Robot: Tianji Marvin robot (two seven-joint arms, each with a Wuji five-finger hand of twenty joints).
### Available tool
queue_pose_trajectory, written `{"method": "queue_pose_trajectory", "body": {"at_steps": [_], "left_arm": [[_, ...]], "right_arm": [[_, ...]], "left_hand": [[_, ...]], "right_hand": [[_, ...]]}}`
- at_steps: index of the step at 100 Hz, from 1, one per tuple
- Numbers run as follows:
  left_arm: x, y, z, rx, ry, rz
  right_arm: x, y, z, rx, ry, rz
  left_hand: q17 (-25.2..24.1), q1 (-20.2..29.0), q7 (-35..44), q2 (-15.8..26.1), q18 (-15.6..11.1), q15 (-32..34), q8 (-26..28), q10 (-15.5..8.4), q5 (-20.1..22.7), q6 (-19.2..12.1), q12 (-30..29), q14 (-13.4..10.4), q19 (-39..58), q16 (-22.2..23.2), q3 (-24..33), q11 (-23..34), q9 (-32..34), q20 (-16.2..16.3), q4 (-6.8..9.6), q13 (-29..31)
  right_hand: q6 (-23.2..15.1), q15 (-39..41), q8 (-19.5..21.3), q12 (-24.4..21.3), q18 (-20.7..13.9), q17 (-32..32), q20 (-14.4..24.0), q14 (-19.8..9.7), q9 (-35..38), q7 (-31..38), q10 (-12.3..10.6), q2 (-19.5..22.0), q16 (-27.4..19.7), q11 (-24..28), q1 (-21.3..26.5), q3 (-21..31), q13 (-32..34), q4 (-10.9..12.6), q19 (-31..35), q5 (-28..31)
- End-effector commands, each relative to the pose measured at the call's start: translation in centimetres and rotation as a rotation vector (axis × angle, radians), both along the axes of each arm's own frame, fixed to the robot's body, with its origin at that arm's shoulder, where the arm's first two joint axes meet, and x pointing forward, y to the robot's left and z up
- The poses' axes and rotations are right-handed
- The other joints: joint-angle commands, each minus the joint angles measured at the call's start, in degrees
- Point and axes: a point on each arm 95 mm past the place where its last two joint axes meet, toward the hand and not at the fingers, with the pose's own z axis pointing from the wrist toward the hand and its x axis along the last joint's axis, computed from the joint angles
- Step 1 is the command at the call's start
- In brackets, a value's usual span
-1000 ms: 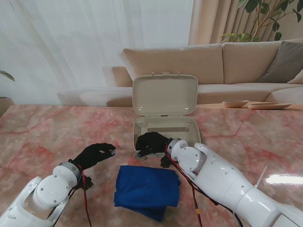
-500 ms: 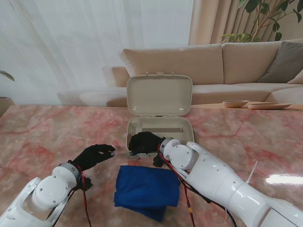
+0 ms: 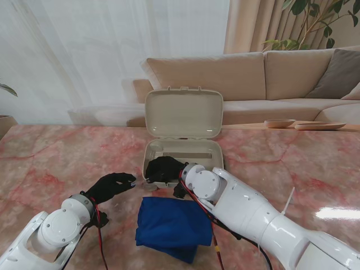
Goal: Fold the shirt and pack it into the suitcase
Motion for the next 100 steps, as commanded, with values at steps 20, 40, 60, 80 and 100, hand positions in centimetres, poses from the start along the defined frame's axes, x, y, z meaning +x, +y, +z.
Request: {"method": "queue_pose_trajectory", "body": {"at_steps": [20,40,60,80,100], "left_arm": [[-0.3,0.2,-0.6,0.002,0.019,0.005],[-0.3,0.3,-0.6,0.000,0.017,0.007],[-0.2,0.3,-0.6,0.001,0.015,0.008],[-0.1,0.4,-0.3,0.004,0.005,0.011],[-0.1,0.6,0.3,0.010,-0.014,0.014]], "right_arm": [[-0.6,-0.3,-1.3,-0.028,0.047,-0.014],[-0.6,-0.4,-0.7,-0.016,0.043,-0.036],[-0.4,-0.5,0.1,-0.003,0.038,-0.069],[-0.2,-0.7,1.3,0.016,0.021,-0.119],[-0.4,-0.9,2.8,0.050,0.003,-0.175]], "left_hand": [[-0.38,-0.05,0.41,2.69,1.03,-1.37,0.03,-0.94,-0.21,-1.05,-0.42,0.28,-0.59,-0.31,-1.75,-0.88,-0.41,0.39,0.17,-0.50],[-0.32,-0.17,0.37,2.72,1.15,-1.35,0.01,-0.82,-0.14,-0.95,-0.43,0.46,-0.61,-0.32,-1.78,-0.93,-0.51,0.32,0.17,-0.50],[-0.34,-0.18,0.33,2.73,1.38,-1.34,0.01,-0.89,-0.13,-1.03,-0.42,0.47,-0.62,-0.35,-1.76,-0.90,-0.49,0.23,0.18,-0.50],[-0.35,-0.24,0.34,2.72,1.34,-1.30,0.02,-0.91,-0.13,-1.04,-0.42,0.39,-0.58,-0.35,-1.79,-0.91,-0.51,0.17,0.16,-0.46],[-0.36,-0.26,0.38,2.71,1.34,-1.36,0.04,-0.86,-0.10,-0.95,-0.42,0.36,-0.56,-0.38,-1.78,-0.91,-0.49,0.12,0.16,-0.54]], "right_hand": [[-1.19,-2.27,2.03,-2.39,-7.73,0.74,1.21,10.64,-4.89,-1.68,6.21,1.13,-0.65,0.18,-0.67,6.10,-0.93,2.74,0.74,-2.45],[0.22,-2.31,7.09,-2.77,-6.97,-0.56,1.58,10.66,-6.87,-8.41,7.35,1.48,-0.98,0.54,-4.25,6.49,-2.61,3.66,-0.65,-1.72],[1.38,-2.41,11.81,-2.78,-3.79,-2.45,1.24,10.72,-8.53,-15.22,7.94,2.66,-1.19,0.50,-8.51,6.43,-4.29,6.27,-2.34,-0.85],[2.30,-2.42,17.77,-2.37,-3.10,-3.09,1.48,10.93,-9.69,-20.27,8.44,2.27,-1.09,0.62,-11.98,5.86,-5.83,9.02,-2.92,-0.26],[2.99,-2.60,18.37,-2.36,-2.36,-3.29,1.65,11.24,-10.69,-21.10,8.90,2.17,-1.11,0.37,-12.96,5.00,-6.76,9.00,-2.85,-0.73]]}}
